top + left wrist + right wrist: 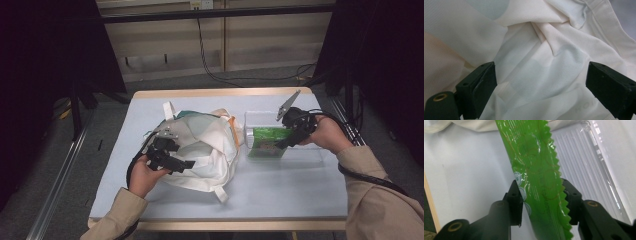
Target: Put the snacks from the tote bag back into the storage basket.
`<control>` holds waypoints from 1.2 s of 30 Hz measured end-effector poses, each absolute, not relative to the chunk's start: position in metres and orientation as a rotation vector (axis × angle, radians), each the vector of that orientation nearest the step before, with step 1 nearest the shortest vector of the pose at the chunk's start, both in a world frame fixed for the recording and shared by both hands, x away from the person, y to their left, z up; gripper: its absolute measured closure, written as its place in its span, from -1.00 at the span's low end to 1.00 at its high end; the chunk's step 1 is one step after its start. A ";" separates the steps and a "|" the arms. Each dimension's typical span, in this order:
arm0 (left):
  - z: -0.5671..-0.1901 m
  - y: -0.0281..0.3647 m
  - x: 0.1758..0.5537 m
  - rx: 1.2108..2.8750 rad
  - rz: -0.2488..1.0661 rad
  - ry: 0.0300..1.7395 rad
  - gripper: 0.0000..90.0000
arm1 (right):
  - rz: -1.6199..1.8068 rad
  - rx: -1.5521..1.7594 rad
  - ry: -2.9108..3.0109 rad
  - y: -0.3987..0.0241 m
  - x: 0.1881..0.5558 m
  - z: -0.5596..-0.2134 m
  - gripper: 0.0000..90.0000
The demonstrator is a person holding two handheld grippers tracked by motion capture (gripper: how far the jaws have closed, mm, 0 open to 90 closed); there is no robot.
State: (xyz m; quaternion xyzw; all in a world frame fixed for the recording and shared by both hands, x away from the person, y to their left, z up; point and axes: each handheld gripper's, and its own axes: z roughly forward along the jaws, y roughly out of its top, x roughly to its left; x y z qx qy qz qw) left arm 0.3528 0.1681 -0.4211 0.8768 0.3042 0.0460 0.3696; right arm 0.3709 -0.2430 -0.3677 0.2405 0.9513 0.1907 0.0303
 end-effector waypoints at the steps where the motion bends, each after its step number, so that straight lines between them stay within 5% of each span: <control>1: -0.421 0.168 0.353 2.247 0.114 0.779 -0.78 | 0.586 0.750 2.933 -0.243 0.371 -0.368 0.23; 21: -0.421 0.167 0.352 2.241 0.105 0.776 -0.79 | 0.658 0.845 2.859 -0.249 0.361 -0.364 -0.42; 36: -0.421 0.166 0.352 2.234 0.096 0.773 -0.79 | 0.673 0.844 2.843 -0.261 0.349 -0.362 -0.49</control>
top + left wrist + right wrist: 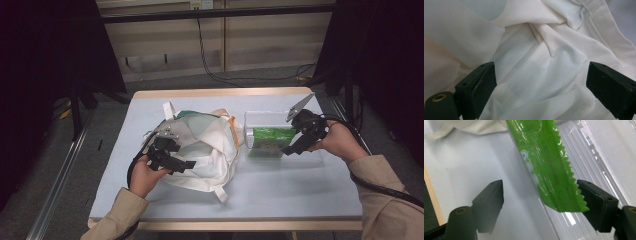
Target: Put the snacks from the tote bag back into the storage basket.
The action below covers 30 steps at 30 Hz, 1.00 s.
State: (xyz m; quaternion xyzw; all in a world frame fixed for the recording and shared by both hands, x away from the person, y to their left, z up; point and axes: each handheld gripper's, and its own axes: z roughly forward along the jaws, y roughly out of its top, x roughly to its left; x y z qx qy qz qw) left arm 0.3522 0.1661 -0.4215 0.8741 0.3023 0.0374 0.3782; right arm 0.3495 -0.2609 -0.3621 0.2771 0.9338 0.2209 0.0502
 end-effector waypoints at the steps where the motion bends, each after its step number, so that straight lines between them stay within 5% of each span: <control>1: -0.421 0.166 0.352 2.231 0.093 0.772 -0.79 | 0.673 0.837 2.841 -0.261 0.349 -0.362 -0.49; 30: -0.423 0.166 0.351 2.242 0.097 0.769 -0.82 | 0.708 0.855 2.820 -0.275 0.326 -0.358 -0.50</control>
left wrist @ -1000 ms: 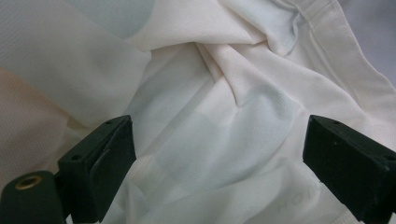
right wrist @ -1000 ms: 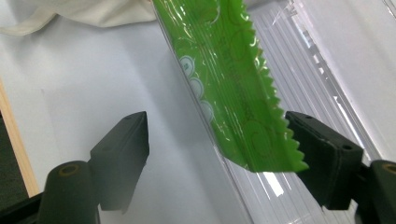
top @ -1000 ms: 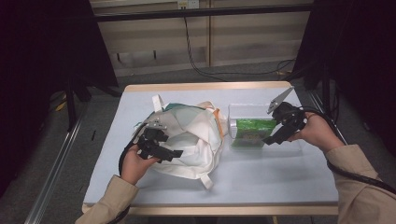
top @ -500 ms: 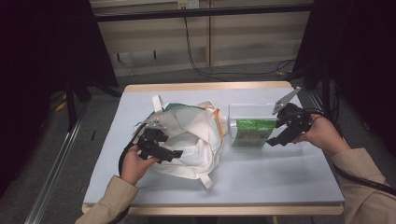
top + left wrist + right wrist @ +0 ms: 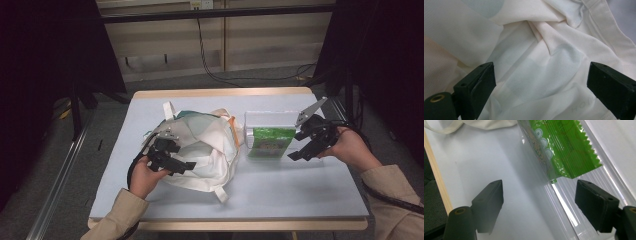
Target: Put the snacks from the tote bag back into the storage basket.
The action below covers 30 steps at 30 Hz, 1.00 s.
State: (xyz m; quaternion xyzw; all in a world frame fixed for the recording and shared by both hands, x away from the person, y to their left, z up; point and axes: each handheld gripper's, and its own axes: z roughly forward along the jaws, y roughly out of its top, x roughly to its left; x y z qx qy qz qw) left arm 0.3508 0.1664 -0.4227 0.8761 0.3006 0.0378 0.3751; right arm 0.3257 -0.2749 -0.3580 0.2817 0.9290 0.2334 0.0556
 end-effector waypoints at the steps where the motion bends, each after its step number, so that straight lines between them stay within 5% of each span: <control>1: -0.422 0.166 0.350 2.246 0.101 0.772 -0.82 | 0.719 0.842 2.816 -0.276 0.326 -0.358 -0.50; 30: -0.423 0.165 0.350 2.236 0.087 0.775 -0.82 | 0.766 0.841 2.807 -0.281 0.301 -0.366 -0.51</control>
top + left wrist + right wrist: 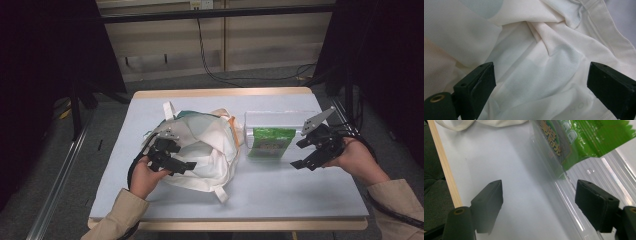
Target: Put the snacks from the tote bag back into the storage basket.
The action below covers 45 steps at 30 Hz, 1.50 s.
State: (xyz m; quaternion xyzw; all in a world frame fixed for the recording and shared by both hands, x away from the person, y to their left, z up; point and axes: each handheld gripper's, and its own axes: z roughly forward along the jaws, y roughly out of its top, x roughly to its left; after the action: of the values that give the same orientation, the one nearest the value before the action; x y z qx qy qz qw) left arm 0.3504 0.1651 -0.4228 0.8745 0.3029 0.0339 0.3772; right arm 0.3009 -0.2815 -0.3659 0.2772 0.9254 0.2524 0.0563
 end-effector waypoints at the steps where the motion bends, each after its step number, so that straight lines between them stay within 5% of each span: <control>1: -0.423 0.165 0.350 2.237 0.084 0.776 -0.82 | 0.774 0.831 2.811 -0.281 0.300 -0.367 -0.51; 45: -0.422 0.165 0.350 2.233 0.085 0.768 -0.83 | 0.884 0.769 2.815 -0.268 0.277 -0.399 -0.58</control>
State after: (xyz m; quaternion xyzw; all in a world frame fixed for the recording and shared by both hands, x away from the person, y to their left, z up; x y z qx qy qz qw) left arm 0.3501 0.1650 -0.4221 0.8743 0.3008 0.0332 0.3796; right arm 0.2771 -0.2679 -0.3990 0.2518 0.9222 0.2897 0.0463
